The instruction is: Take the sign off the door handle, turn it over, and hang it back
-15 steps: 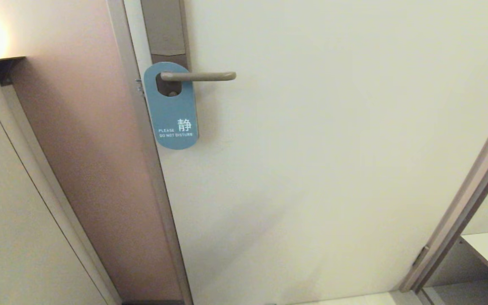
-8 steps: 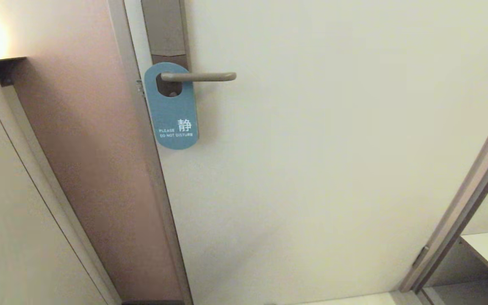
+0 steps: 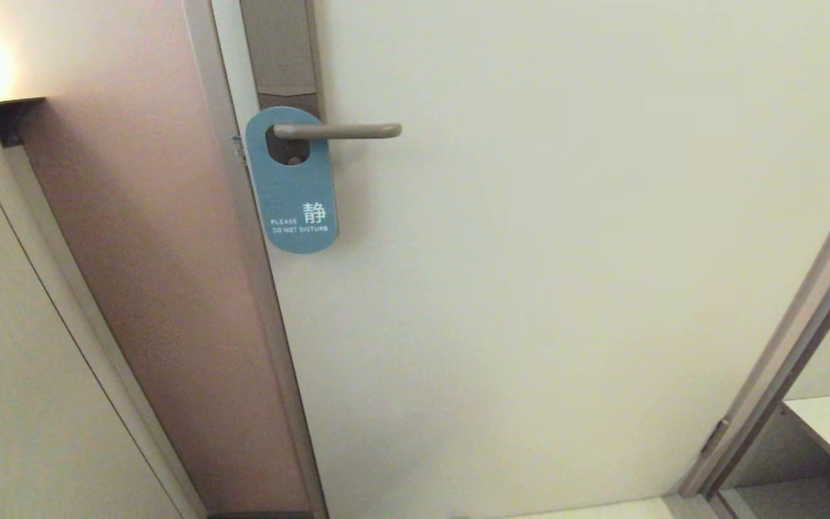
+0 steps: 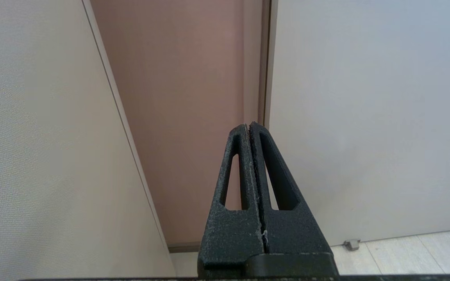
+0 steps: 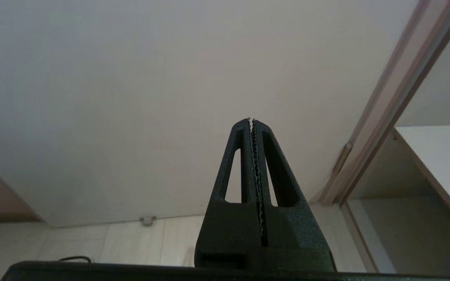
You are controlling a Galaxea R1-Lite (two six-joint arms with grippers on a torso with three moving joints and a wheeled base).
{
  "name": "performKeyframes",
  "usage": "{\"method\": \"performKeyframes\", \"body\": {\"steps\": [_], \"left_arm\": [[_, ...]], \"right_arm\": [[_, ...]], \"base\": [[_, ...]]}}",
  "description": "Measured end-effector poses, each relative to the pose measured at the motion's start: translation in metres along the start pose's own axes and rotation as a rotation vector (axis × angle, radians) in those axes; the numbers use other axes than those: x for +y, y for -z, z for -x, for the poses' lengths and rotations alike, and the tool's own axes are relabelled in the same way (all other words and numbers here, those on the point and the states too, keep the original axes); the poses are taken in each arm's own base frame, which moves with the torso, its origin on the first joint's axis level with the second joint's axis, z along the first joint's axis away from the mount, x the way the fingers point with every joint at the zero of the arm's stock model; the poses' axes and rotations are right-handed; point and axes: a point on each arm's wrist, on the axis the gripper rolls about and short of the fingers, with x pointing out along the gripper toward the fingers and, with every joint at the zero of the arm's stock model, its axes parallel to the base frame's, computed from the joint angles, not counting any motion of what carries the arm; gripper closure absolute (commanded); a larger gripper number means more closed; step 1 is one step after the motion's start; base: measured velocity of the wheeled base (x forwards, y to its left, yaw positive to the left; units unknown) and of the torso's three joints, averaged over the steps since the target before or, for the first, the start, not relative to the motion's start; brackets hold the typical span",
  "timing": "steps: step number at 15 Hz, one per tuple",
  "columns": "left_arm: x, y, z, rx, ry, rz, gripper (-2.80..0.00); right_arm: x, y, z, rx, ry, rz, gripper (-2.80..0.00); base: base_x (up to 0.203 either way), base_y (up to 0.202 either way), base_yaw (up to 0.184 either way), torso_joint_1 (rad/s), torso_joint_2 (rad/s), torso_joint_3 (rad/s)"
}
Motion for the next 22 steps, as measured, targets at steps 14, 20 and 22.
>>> {"method": "performKeyframes", "body": {"steps": [14, 20, 22], "left_arm": [[0.0, 0.0, 0.0, 0.0, 0.0, 0.0, 0.0], [0.0, 0.0, 0.0, 0.0, 0.0, 0.0, 0.0], [0.0, 0.0, 0.0, 0.0, -0.001, 0.0, 0.0]], "right_arm": [[-0.001, 0.021, 0.021, -0.126, -0.062, 0.007, 0.0], [-0.001, 0.021, 0.023, -0.143, -0.06, -0.002, 0.0], [-0.001, 0.021, 0.023, -0.144, -0.06, -0.003, 0.0]], "base": [[0.0, 0.0, 0.0, 0.0, 0.0, 0.0], [0.0, 0.0, 0.0, 0.0, 0.0, 0.0], [0.0, 0.0, 0.0, 0.0, 0.0, 0.0]]}}
